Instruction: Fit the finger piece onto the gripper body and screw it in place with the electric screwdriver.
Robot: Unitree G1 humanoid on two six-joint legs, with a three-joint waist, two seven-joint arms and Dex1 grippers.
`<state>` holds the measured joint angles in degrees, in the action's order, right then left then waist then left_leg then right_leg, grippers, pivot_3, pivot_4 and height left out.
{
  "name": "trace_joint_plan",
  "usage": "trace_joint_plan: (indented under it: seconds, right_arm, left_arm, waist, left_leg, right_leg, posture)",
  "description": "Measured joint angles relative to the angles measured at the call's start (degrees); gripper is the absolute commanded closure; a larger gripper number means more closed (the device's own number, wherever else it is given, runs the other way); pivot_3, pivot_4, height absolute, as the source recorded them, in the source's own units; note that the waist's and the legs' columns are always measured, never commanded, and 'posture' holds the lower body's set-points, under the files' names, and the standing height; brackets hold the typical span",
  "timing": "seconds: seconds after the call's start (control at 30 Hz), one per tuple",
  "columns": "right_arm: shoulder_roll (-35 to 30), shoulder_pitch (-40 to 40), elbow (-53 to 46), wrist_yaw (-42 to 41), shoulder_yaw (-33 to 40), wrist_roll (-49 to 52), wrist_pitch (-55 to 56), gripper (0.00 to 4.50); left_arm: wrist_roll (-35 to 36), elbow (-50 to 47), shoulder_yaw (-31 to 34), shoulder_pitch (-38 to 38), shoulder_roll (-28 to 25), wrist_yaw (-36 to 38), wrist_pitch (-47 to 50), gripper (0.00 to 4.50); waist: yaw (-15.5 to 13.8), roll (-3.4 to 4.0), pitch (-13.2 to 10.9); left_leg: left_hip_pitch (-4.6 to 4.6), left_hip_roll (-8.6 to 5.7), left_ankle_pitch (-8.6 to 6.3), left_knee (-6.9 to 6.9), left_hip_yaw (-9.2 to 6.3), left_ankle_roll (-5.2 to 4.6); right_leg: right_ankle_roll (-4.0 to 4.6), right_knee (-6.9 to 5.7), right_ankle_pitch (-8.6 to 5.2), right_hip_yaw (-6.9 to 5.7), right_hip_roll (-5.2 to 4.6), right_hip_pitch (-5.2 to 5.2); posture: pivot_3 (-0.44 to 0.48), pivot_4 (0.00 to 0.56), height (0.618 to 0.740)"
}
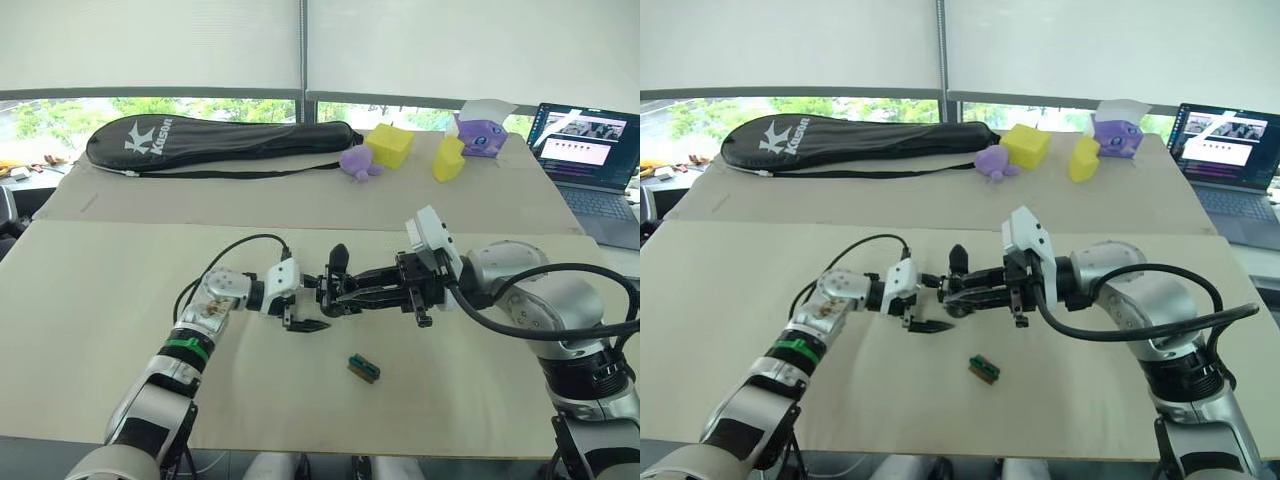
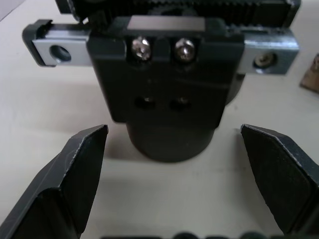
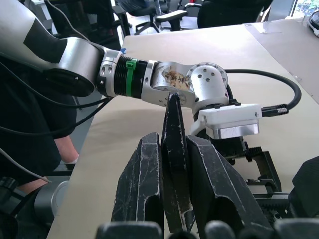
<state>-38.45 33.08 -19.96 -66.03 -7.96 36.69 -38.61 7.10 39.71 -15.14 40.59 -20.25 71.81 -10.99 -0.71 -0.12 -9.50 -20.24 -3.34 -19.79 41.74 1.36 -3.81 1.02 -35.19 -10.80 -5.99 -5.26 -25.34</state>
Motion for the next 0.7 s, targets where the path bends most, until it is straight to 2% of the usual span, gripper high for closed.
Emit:
trace_joint_plan:
  seconds: [0.17,0.27,0.37,0.4,0.7]
  right_arm:
    - [0.0,-0.4,0.0,0.0,-0.2,-0.6,1.0,4.17]
    - [1.0,-0.6,0.6,0.0,-0.5,-1.9,3.0,4.17]
    - [2.5,-1.3,2.5,-0.4,-2.0,-4.4,7.0,4.17]
    - [3.6,-1.6,3.9,-0.7,-2.8,-5.6,8.8,4.17]
    - [9.8,0.8,15.4,-2.0,-5.0,-12.3,19.2,4.17]
  left_arm:
    - [-0.1,1.0,0.3,0.4,0.9,1.3,-0.2,0.00]
    - [-0.2,2.2,0.4,0.9,1.8,1.7,-0.5,0.73]
    - [-0.5,3.7,0.5,1.9,2.1,1.9,-1.4,2.07]
    - [-0.5,4.1,0.5,2.1,2.1,2.1,-1.6,2.20]
    - [-1.8,6.3,0.6,3.3,2.8,2.6,-4.2,2.19]
  waist:
    - [0.0,0.00,0.0]
    - [0.0,-0.01,0.0]
    - [0.0,-0.01,0.0]
    - [0.1,-0.01,0.0]
    - [0.0,0.00,0.0]
  left_leg:
    - [0.01,0.00,0.00,0.00,-0.01,-0.01]
    - [0.01,0.00,0.00,0.00,-0.02,-0.01]
    - [0.02,-0.01,0.00,0.00,-0.01,-0.01]
    - [0.02,-0.01,0.00,0.00,-0.01,-0.01]
    - [0.03,-0.03,0.00,0.04,-0.06,-0.01]
  right_leg:
    - [0.00,0.00,0.00,0.00,0.00,0.01]
    - [0.00,0.01,0.00,-0.01,0.00,0.03]
    - [0.00,0.00,0.00,-0.01,0.02,0.03]
    - [0.00,-0.01,0.00,-0.01,0.03,0.03]
    - [0.00,-0.03,0.00,-0.15,0.05,0.10]
  posture:
    - [0.000,0.150,0.737]
    - [0.000,0.150,0.737]
    - [0.000,0.150,0.737]
    - [0.000,0.150,0.737]
    - [0.000,0.150,0.737]
